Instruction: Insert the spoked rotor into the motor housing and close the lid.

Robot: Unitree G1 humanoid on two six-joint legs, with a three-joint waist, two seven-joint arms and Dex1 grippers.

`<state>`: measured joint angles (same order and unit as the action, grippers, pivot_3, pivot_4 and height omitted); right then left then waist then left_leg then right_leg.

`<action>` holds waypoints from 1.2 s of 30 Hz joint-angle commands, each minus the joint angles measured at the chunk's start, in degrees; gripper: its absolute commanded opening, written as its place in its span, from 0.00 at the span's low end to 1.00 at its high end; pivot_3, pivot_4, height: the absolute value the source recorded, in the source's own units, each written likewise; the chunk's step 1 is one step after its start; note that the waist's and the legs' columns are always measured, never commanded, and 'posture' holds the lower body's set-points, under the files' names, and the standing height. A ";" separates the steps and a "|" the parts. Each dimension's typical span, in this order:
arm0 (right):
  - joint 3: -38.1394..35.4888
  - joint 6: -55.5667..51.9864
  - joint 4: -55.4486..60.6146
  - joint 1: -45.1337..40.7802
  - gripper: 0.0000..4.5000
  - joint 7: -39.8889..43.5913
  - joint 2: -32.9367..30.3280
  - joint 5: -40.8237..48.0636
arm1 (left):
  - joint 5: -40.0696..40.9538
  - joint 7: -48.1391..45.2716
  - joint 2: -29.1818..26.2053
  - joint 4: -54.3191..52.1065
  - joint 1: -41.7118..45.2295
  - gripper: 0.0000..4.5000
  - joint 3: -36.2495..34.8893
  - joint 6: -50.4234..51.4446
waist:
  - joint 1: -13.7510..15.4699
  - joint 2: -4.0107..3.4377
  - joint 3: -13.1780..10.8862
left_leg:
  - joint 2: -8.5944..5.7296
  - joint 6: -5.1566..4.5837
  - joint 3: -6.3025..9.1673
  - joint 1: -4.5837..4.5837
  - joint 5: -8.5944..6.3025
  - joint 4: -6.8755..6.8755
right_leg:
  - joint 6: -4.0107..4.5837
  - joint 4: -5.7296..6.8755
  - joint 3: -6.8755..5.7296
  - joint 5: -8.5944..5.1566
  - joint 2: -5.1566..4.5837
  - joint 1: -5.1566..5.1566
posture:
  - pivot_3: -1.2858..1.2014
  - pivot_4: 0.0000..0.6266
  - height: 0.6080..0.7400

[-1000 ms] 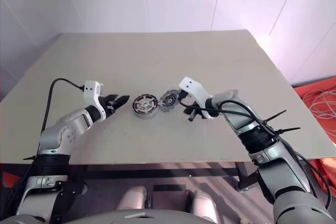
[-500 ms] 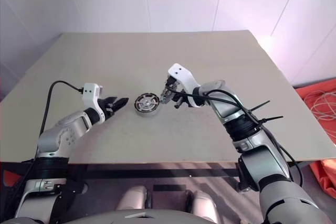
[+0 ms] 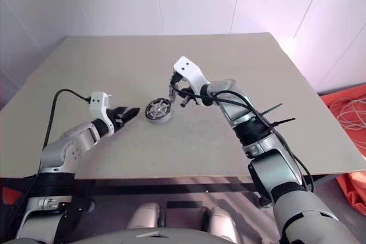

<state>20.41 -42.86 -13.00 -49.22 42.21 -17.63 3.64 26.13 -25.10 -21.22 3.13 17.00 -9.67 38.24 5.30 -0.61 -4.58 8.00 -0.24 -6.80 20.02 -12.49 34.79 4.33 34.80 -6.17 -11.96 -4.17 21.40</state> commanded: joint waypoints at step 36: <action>-5.02 18.21 -19.89 -4.44 0.01 -8.67 10.44 -3.90 | 0.30 -0.03 -1.39 -3.07 0.86 0.74 -1.53 -0.29 | -1.24 0.00 0.00 | 0.01 0.02 -0.02 0.03 0.01 -0.01 | 0.04 0.03 0.00 0.01 0.00 0.05 | 0.52 0.00 1.00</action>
<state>15.08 -25.05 -35.09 -53.07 32.93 -7.29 0.19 26.13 -25.17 -21.86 2.42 17.12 -9.74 38.45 4.07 -0.61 -4.58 8.01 -0.23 -6.83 20.07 -12.48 34.78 4.37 34.83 -6.17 -11.95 -4.17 21.45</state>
